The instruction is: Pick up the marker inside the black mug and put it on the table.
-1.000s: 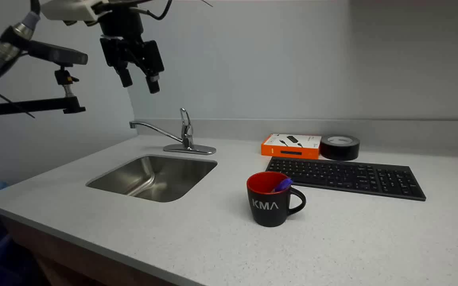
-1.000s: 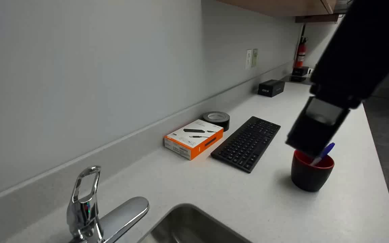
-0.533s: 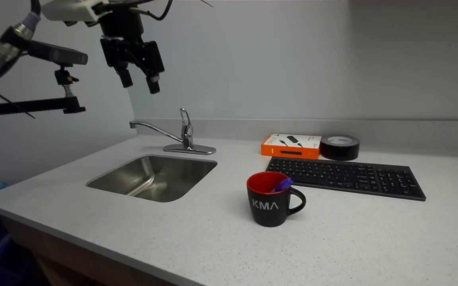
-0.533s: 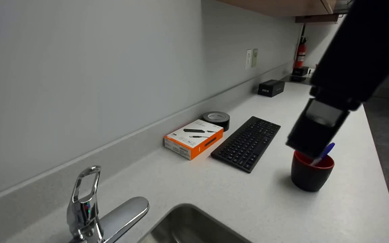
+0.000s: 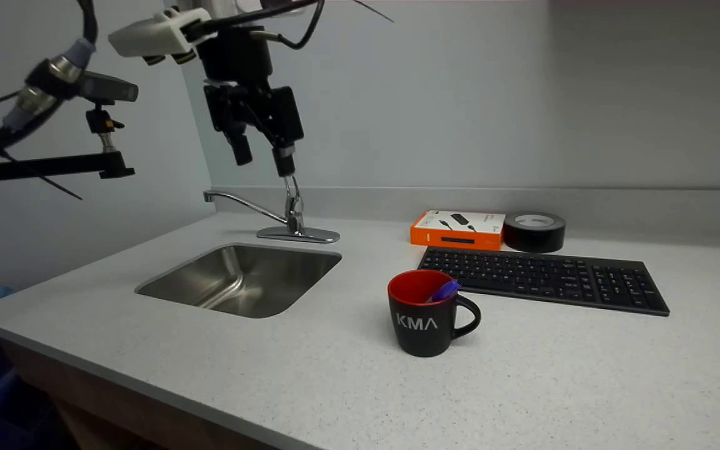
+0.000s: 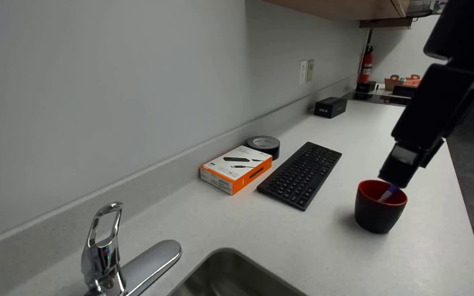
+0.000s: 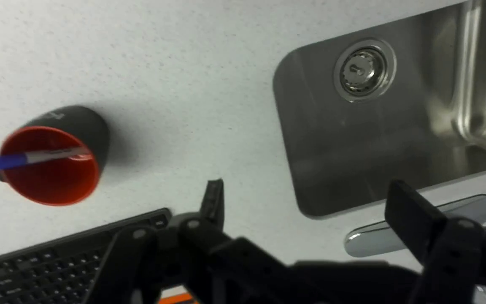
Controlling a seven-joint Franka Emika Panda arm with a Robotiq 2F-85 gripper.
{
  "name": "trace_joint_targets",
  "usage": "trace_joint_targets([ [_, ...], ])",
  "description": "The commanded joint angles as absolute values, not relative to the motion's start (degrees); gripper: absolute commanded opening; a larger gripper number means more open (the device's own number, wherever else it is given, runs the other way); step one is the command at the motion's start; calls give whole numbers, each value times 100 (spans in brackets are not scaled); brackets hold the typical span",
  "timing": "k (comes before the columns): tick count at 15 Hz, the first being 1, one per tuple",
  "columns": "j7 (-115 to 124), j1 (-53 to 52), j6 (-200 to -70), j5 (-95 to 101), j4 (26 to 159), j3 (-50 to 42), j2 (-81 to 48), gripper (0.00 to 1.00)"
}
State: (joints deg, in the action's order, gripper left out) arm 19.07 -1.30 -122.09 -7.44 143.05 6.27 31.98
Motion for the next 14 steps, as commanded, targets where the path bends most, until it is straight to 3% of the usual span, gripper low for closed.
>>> trace_joint_targets([
  [1,1899,291,-11887,-401,15020,376,3957,100],
  [5,1961,713,-11649,-184,15340,155,4325,100],
  [14,1776,610,-11778,-287,15112,183,3822,100],
])
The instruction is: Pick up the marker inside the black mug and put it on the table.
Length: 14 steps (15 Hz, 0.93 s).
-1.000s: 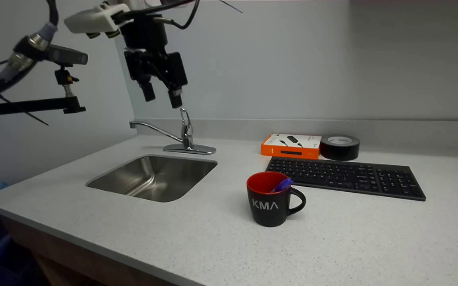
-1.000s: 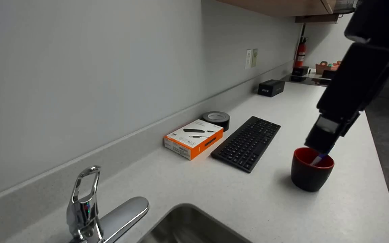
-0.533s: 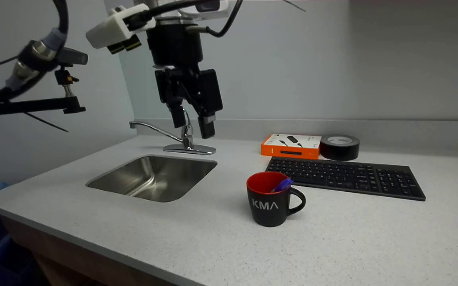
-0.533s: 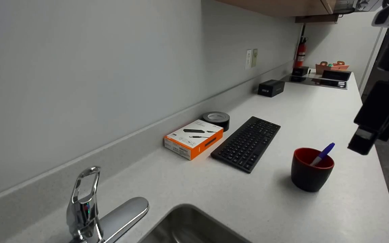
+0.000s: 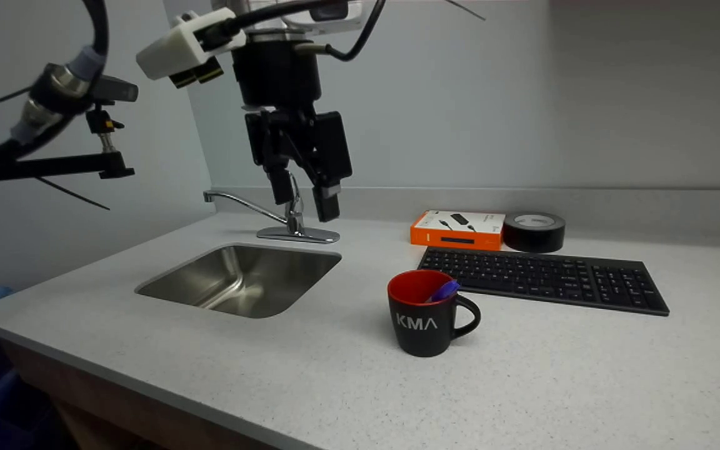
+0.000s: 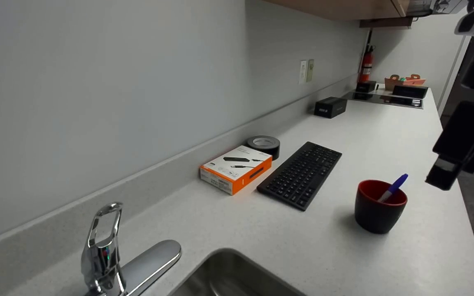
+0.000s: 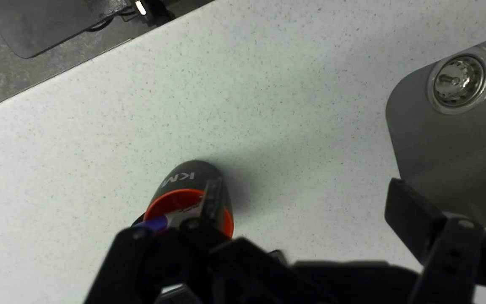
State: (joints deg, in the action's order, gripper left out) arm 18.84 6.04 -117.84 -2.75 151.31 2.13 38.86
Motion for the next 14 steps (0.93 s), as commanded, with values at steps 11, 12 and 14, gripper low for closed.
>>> trace_joint_targets([
  [11,1108,1501,-12489,259,15105,-774,3210,100],
  [12,1054,1585,-12582,288,15073,-868,3103,100],
  [14,979,1682,-12728,247,15006,-1024,2911,100],
])
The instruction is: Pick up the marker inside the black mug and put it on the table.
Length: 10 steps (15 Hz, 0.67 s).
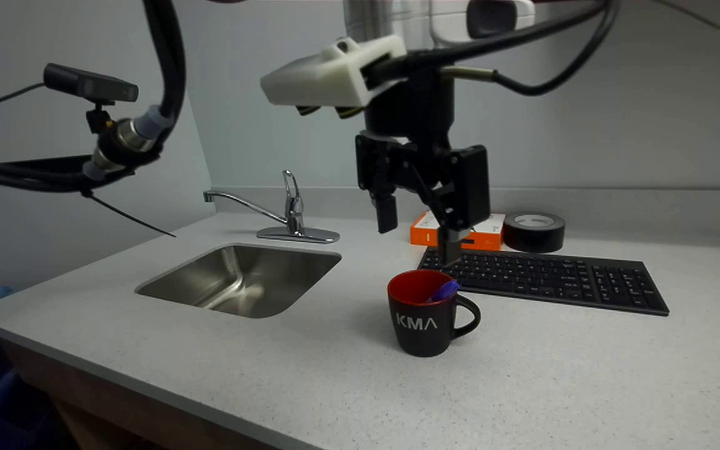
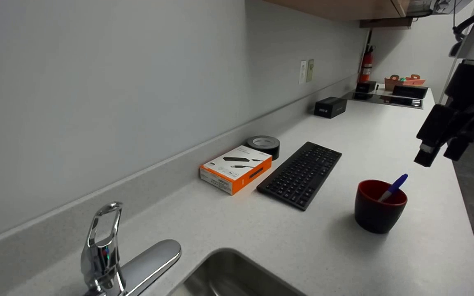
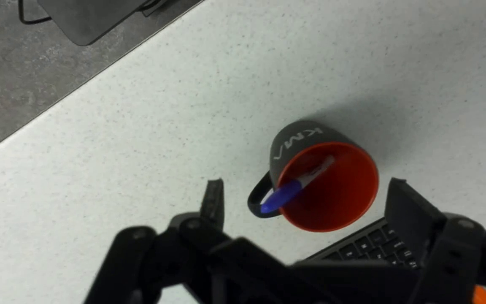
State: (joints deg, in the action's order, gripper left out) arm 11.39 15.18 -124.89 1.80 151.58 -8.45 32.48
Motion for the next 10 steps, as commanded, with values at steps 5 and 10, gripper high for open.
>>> trace_joint_targets([
  [5,1014,1673,-12599,159,15046,-1060,2937,100],
  [10,1015,1672,-12599,160,15018,-1061,2916,100],
])
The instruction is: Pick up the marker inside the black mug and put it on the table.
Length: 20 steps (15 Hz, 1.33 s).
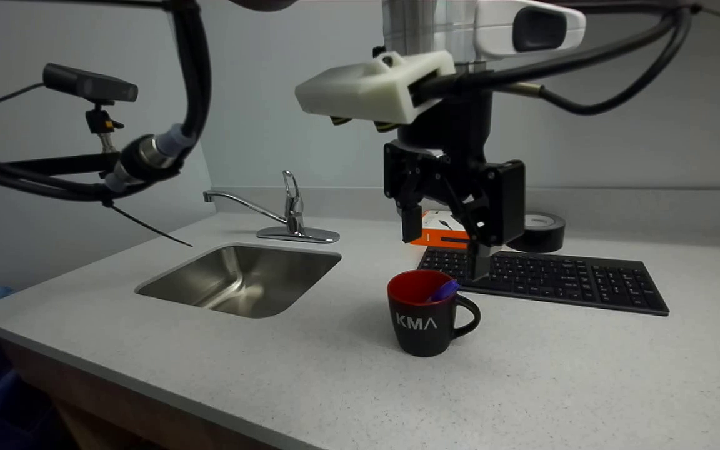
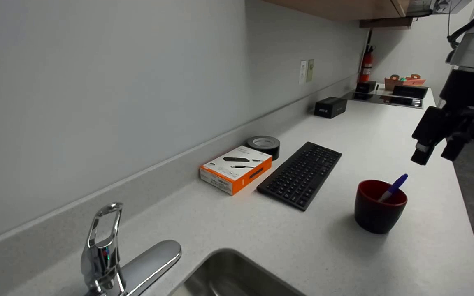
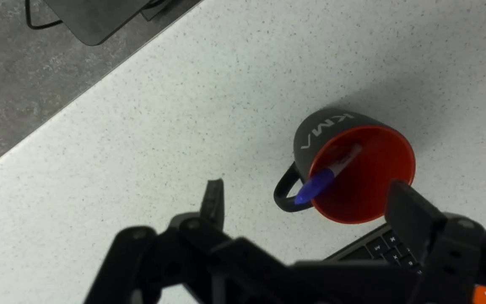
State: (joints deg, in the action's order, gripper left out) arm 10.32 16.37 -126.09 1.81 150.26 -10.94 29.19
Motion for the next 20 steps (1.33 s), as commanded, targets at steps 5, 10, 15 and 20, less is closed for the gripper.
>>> trace_joint_targets([
  [5,931,1614,-12630,-142,14907,-1215,2690,100],
  [10,892,1568,-12653,-539,14833,-1314,2446,100],
  [15,831,1509,-12704,-925,14786,-1349,2200,100],
  [20,633,1457,-12851,-1264,14673,-1412,1917,100],
])
